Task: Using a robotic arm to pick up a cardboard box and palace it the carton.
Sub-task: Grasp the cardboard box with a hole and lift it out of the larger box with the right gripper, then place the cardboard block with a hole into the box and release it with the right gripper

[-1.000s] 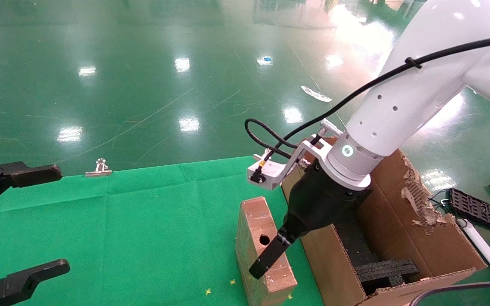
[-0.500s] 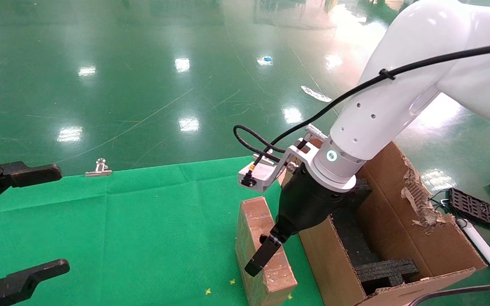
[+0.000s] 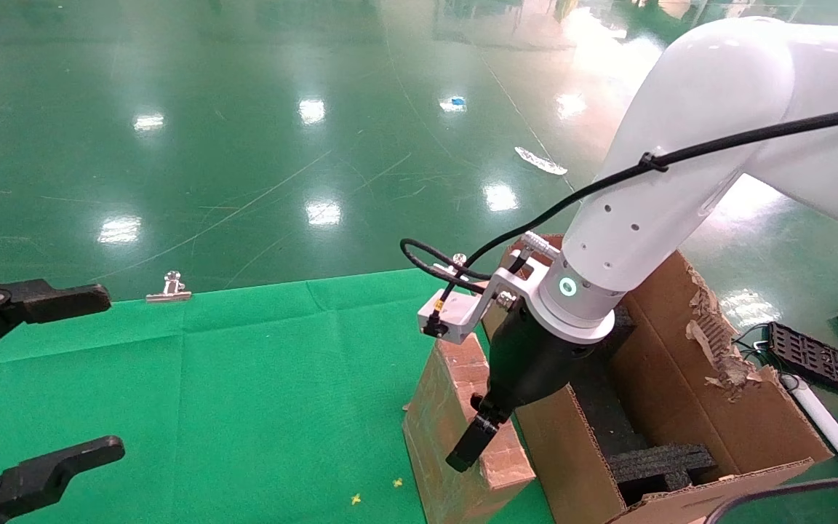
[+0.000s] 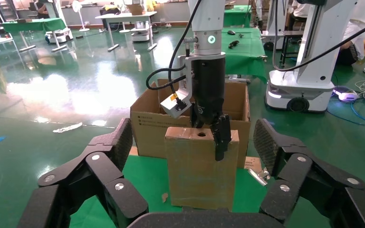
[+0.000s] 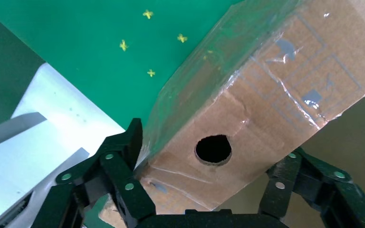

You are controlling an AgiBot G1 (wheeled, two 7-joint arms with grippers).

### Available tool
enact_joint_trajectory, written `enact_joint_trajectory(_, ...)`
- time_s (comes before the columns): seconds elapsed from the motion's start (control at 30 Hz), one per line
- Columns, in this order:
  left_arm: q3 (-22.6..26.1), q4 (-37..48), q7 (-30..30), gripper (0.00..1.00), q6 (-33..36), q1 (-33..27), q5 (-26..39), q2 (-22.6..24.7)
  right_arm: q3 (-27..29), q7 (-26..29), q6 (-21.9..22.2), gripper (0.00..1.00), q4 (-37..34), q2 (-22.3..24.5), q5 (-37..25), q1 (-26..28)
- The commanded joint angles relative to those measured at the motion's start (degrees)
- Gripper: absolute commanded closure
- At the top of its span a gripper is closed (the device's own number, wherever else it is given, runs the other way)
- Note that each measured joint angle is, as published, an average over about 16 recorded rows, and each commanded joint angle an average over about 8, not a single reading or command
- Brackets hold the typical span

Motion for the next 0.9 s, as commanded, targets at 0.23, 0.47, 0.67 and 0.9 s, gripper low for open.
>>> enact_joint_trajectory(0.23, 0.01, 0.00, 0.01, 1.00, 0.00, 0.00, -0.01, 0.00, -0.42, 1.04, 1.18, 1.00, 2.72, 0.61, -2.22, 0.62)
enact_joint_trajectory(0.47, 0.02, 0.00, 0.01, 1.00, -0.01, 0.00, -0.01, -0.01, 0.50, -0.67, 3.20, 1.00, 4.30, 2.66, -2.60, 1.26)
enact_joint_trajectory(0.67, 0.03, 0.00, 0.01, 1.00, -0.01, -0.01, -0.02, -0.01, 3.39, -4.93, 5.50, 1.00, 3.91, 6.54, -0.75, 3.56)
enact_joint_trajectory(0.9, 0.04, 0.00, 0.02, 1.00, -0.02, -0.01, -0.03, -0.01, 9.22, -13.99, 7.45, 1.00, -3.40, 12.62, 2.46, 9.94)
